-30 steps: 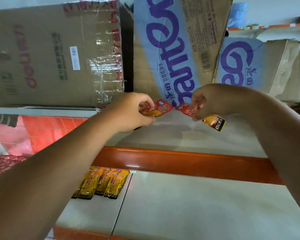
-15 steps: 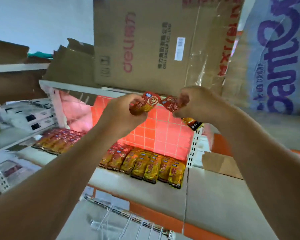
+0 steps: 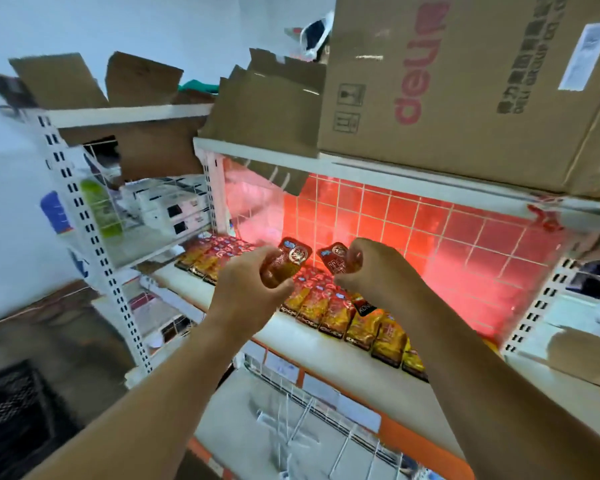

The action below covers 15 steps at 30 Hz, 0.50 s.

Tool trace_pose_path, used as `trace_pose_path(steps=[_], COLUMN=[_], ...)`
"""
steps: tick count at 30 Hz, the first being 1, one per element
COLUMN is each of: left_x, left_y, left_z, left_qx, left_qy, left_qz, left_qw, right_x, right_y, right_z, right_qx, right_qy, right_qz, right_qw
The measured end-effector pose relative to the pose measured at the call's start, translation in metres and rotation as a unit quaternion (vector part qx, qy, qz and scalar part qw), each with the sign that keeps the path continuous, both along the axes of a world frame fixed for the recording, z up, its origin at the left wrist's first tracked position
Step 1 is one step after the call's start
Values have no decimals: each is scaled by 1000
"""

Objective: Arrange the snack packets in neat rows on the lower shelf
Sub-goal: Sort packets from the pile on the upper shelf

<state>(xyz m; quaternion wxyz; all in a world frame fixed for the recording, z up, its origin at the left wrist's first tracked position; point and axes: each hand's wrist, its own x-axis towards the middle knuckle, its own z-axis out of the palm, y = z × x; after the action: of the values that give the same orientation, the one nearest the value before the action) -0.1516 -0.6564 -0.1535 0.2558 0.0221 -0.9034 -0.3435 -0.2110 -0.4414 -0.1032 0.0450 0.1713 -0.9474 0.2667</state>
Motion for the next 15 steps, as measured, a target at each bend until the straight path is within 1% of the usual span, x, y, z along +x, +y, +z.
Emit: trace_pose_path(steps=[6,12,15], left_x=[-36,-80,-102], left_y=[-23,-45,-56], left_z=[-63,-96,-113], left_qx=[16,37,32], left_qy=[-44,-101,-120], left_qz=[53,88,110], left_qw=[997,990,986], right_x=[-41,-92,-114], right_y=[-32,-63,-78], right_z=[-73,-114,-129], right_qx=[2,-25,9], right_qy=[-50,-102,-100], right_qz=[-19,-30,-28], right_qw=[999,994,995])
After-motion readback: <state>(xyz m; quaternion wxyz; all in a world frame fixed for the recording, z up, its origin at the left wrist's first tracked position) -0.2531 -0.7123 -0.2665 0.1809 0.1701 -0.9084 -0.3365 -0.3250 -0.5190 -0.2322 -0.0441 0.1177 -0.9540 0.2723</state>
